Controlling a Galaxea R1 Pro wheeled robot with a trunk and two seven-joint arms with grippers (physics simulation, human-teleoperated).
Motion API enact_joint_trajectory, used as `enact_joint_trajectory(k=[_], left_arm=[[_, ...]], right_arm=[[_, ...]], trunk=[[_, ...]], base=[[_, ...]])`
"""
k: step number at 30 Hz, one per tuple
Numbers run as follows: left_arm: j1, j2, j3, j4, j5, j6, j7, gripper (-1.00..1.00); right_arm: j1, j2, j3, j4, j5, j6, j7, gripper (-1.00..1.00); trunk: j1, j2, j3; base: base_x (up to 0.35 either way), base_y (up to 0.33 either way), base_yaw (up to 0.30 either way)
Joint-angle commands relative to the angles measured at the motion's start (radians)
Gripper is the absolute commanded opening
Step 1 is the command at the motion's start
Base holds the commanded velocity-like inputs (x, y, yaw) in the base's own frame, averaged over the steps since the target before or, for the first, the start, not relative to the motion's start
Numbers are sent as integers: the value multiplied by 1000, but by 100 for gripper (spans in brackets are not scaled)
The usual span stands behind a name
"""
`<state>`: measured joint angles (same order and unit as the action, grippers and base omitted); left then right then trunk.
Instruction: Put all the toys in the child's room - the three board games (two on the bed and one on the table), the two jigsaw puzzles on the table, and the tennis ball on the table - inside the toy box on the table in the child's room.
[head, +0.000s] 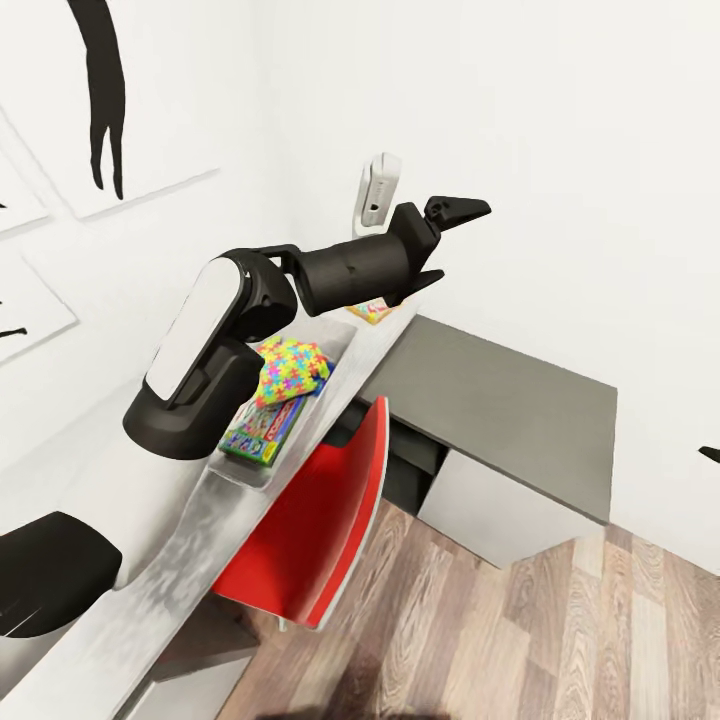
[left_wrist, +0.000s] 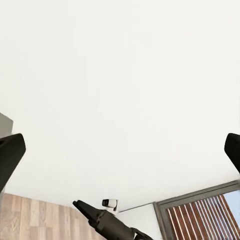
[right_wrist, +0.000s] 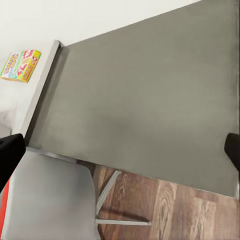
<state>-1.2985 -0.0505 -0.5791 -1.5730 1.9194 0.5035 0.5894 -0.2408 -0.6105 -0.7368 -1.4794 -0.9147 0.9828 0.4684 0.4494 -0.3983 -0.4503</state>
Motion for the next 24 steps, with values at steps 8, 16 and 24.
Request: enact_joint_trajectory(k=[8,16,24], left_arm=[[-1,0,3,-1,9,0,9,100],[-1,0,1,-1,9,0,8,100],[-1,0,2,-1,9,0,8,100]], right_arm=[[-1,0,0,-1,7,5,9,100],[-1,0,0,-1,7,5,9,100],[-1,0,1,-1,7,5,9,100]], trunk=[[1,-2,8],[1,-2,18],[1,-2,27]], base=[[0,0,-211],[0,0,-211],[0,0,-211]])
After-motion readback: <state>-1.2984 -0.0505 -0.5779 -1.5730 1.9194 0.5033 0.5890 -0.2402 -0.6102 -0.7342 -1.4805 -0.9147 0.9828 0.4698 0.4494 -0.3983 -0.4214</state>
